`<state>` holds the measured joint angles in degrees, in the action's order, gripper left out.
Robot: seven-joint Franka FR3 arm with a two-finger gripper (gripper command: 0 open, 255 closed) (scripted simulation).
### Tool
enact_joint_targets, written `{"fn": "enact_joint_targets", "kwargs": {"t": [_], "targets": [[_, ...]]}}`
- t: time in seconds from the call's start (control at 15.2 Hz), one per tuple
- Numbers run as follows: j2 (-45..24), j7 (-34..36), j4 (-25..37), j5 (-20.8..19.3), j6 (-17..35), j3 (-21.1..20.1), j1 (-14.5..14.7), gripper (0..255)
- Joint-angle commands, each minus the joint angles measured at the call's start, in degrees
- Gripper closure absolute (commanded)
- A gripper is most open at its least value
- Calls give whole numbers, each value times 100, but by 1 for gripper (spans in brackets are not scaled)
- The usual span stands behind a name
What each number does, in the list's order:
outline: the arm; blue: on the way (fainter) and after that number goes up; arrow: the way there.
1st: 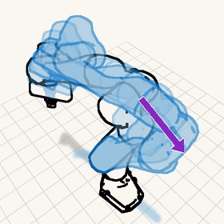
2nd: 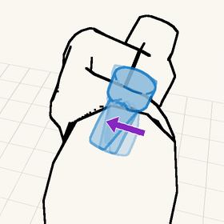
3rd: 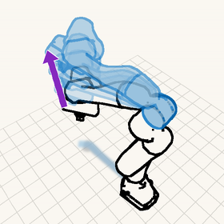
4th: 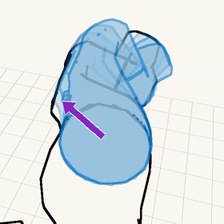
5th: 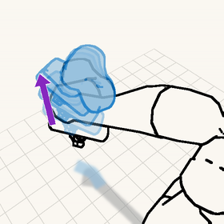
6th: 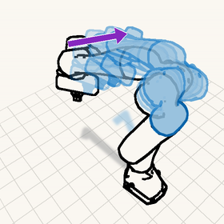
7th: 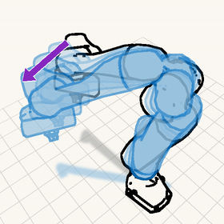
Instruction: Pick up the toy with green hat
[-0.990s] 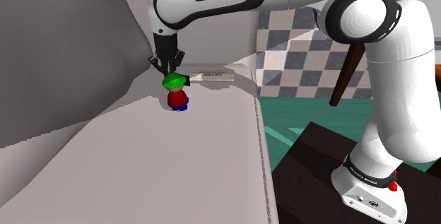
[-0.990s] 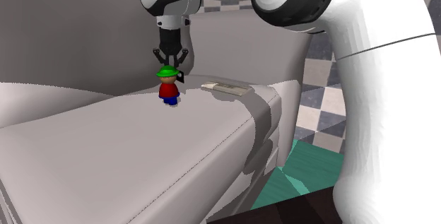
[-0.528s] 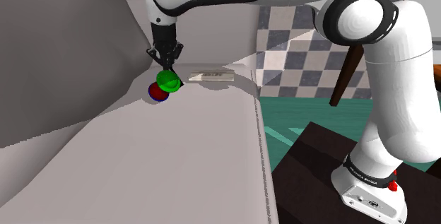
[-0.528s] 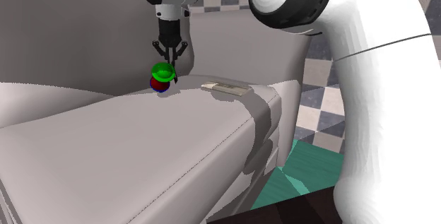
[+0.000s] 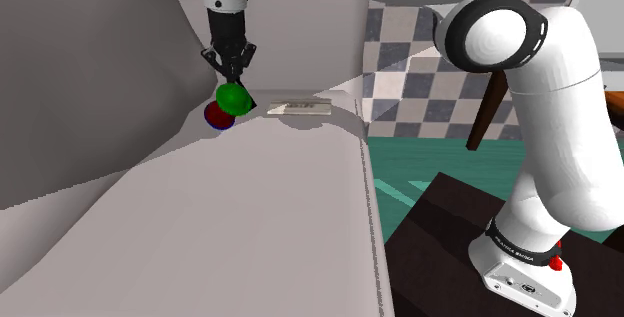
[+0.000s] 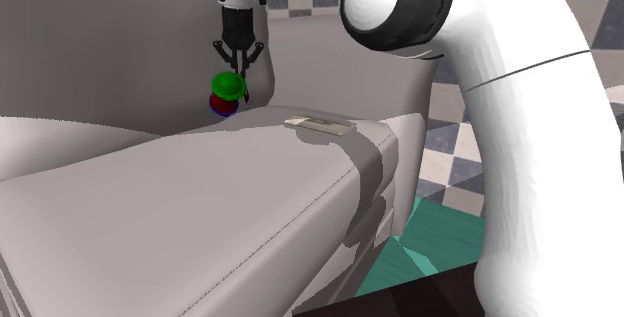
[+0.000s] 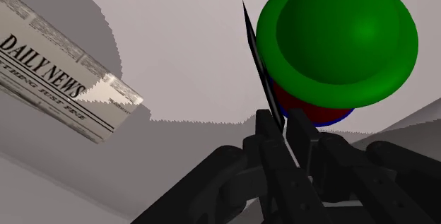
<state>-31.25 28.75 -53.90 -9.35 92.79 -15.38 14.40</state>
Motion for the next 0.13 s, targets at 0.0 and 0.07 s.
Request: {"fn": "enact_joint_targets", "kwargs": {"t": [0.0,0.07], "targets": [[-55,-10,178,-12,-118,5,22,255],[-55,-10,176,-12,-118,5,22,255]]}}
